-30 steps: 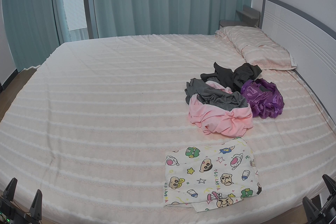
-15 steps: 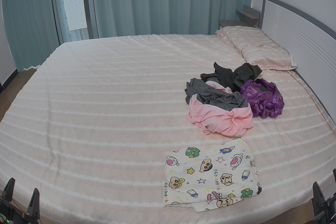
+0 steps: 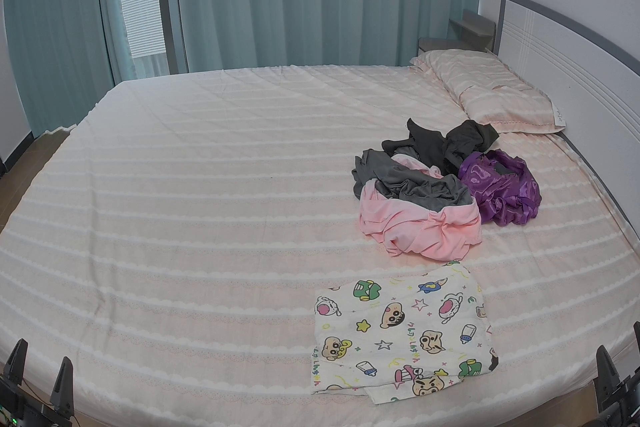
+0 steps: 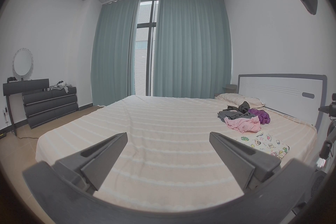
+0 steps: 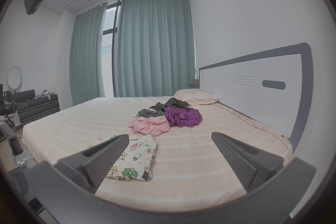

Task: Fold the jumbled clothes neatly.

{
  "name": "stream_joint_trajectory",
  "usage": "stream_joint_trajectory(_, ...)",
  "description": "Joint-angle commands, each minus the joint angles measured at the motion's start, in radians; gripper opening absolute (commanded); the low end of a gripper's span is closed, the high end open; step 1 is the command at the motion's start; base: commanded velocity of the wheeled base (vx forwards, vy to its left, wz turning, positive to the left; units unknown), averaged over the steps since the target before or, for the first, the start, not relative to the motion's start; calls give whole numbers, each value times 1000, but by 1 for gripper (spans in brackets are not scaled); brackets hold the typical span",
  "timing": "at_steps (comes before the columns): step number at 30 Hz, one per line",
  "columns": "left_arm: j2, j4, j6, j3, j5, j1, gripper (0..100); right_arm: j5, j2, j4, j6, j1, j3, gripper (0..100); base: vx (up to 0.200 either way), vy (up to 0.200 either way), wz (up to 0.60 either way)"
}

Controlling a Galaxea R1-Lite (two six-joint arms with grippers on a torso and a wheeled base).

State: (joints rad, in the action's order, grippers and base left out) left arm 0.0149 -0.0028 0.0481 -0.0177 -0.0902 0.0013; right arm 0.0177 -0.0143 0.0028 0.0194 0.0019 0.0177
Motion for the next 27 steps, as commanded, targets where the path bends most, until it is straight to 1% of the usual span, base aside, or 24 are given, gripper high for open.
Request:
stream_joint_trajectory(1, -15, 0, 1, 18, -2, 0, 100, -5, 13, 0, -2, 1, -18, 100, 0, 0, 0)
stream_joint_trajectory(21, -15, 0, 7, 18, -3, 0, 100, -19, 13, 0, -1, 1, -18, 100, 0, 0, 0)
stream_joint_trajectory(27, -15, 0, -17, 18, 1, 0, 100, -19, 13, 0, -2, 1, -18, 100, 0, 0, 0)
